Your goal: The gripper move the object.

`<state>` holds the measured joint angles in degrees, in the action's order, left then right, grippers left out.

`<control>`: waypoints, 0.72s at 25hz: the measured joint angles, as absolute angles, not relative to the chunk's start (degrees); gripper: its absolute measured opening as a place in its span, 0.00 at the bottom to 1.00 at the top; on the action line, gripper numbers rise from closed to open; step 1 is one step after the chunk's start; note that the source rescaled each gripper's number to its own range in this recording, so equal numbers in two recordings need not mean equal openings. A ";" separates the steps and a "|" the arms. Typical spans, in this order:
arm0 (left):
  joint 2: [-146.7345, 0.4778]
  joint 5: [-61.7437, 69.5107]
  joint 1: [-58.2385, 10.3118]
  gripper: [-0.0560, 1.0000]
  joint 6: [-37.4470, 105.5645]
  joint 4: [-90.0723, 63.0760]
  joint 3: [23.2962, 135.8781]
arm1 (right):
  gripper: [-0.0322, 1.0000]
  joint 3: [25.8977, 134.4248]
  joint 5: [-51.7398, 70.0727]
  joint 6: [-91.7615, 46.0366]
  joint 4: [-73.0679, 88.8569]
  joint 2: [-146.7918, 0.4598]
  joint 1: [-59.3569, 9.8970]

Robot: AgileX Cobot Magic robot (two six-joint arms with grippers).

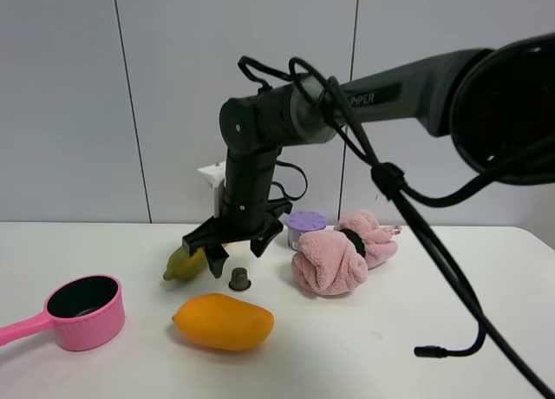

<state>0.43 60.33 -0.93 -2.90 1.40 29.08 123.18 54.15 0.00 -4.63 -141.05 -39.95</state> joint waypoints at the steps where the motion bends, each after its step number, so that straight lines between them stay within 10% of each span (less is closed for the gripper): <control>1: 0.43 60.33 -0.93 1.00 -2.90 1.40 29.08 | 0.52 123.18 54.13 0.00 -4.63 -140.02 -39.95; 18: 0.43 60.33 -0.93 1.00 -2.90 1.51 29.08 | 0.95 123.18 59.40 -0.31 -4.63 -116.67 -39.95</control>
<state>0.43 60.33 -0.93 -2.90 1.51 29.08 123.18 59.40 -0.31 -4.63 -116.67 -39.95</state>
